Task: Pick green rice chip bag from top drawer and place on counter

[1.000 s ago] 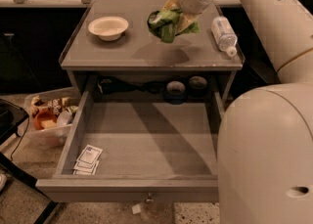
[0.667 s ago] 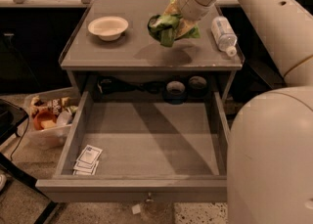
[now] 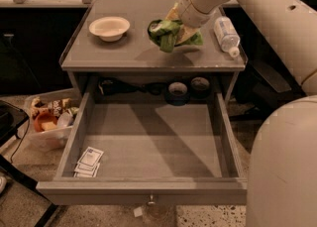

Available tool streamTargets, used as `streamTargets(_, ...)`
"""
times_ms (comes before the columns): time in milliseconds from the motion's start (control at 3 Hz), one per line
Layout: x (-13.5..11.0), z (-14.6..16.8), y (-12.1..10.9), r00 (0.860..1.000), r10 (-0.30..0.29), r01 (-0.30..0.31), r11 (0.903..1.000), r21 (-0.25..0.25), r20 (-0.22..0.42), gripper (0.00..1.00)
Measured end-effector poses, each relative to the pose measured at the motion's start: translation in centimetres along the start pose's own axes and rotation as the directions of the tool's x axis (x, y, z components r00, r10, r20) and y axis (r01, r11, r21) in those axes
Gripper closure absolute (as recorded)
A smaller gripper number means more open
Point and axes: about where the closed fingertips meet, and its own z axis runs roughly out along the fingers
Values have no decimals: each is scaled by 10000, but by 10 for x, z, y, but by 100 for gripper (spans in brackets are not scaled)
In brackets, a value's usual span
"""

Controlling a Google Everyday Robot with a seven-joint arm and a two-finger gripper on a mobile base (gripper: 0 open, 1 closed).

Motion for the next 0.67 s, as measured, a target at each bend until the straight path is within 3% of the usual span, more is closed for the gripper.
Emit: streamTargets(667, -9, 16, 6, 9987, 440, -435, 9989, -190, 246, 12)
